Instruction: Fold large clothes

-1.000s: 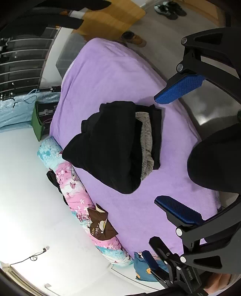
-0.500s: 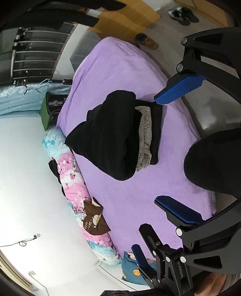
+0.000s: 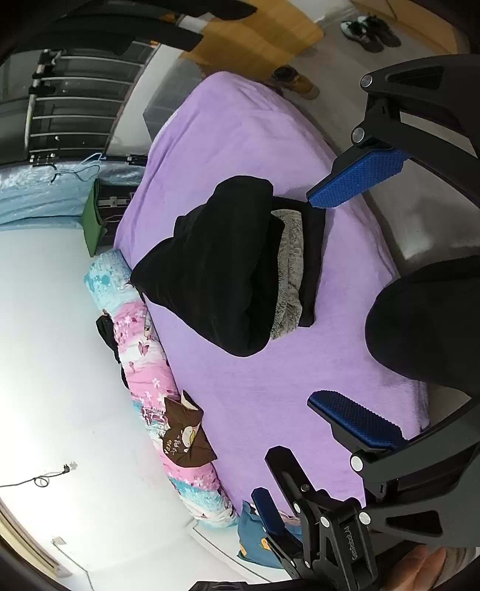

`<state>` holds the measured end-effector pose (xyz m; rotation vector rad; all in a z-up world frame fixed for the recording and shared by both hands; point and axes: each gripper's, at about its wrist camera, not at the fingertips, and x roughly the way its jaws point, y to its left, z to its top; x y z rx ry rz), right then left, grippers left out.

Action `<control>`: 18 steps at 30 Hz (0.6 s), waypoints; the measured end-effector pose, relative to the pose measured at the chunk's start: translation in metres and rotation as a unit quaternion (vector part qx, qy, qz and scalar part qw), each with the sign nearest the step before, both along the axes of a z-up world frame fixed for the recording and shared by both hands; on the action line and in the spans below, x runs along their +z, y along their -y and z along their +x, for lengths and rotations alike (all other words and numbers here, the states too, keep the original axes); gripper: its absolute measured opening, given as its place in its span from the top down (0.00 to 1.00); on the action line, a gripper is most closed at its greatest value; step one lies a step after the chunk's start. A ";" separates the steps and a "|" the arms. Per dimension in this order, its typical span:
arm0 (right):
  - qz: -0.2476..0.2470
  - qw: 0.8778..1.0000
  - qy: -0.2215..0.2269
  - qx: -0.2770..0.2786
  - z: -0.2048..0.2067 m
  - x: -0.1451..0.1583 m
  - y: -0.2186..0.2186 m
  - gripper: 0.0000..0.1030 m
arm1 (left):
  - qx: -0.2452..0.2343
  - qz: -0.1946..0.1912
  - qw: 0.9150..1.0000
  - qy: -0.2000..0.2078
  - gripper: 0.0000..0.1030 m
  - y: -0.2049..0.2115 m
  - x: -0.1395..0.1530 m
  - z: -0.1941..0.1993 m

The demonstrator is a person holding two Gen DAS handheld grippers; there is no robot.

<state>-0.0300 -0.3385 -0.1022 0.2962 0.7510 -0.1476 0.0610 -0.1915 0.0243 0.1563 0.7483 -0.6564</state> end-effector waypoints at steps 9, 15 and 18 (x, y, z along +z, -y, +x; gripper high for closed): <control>-0.002 1.000 0.002 0.000 0.000 0.003 0.000 0.05 | -0.004 0.000 1.000 0.001 0.06 0.001 0.000 0.001; -0.001 1.000 0.004 -0.001 -0.001 0.004 0.001 0.05 | -0.005 0.006 1.000 0.007 0.06 0.001 -0.001 0.001; -0.002 1.000 0.005 0.000 -0.002 0.005 0.001 0.05 | 0.005 0.010 1.000 0.025 0.06 -0.001 0.000 0.000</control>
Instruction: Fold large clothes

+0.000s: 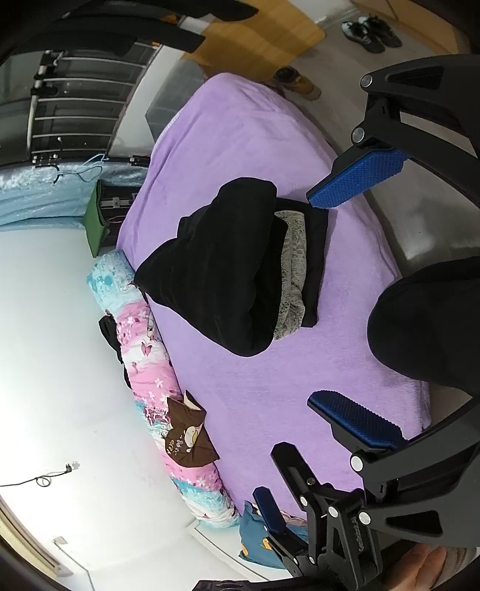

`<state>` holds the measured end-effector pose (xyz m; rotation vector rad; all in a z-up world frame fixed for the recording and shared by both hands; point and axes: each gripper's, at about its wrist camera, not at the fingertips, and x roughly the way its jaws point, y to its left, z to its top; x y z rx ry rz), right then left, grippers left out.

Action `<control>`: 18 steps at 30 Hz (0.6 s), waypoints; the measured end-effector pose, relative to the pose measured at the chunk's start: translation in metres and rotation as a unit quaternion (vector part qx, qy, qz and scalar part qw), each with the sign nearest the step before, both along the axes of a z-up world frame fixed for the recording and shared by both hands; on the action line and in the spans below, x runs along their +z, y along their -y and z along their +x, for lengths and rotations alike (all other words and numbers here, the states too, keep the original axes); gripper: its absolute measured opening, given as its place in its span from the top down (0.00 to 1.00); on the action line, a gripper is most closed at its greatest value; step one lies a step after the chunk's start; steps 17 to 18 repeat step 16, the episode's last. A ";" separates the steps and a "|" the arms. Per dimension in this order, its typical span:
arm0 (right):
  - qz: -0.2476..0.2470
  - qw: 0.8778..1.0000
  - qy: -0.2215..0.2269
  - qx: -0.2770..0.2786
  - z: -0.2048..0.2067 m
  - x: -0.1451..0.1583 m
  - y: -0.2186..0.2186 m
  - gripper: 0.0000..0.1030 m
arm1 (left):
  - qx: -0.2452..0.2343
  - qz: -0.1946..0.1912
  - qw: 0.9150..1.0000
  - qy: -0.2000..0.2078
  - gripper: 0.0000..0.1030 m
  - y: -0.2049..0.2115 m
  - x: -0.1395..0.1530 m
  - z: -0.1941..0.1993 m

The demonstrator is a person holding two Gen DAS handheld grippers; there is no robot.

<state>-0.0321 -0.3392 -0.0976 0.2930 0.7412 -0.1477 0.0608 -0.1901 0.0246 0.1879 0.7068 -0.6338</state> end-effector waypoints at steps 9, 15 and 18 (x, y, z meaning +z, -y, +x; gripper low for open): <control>-0.003 1.000 -0.002 -0.001 0.000 0.001 0.000 0.05 | -0.010 0.000 1.000 -0.008 0.06 -0.001 0.001 0.002; 0.001 1.000 0.000 -0.002 0.000 0.003 0.000 0.05 | -0.007 -0.001 1.000 -0.022 0.06 -0.002 0.000 0.005; 0.002 1.000 0.000 -0.003 0.001 0.003 0.001 0.05 | -0.007 -0.002 1.000 -0.021 0.06 -0.002 0.001 0.005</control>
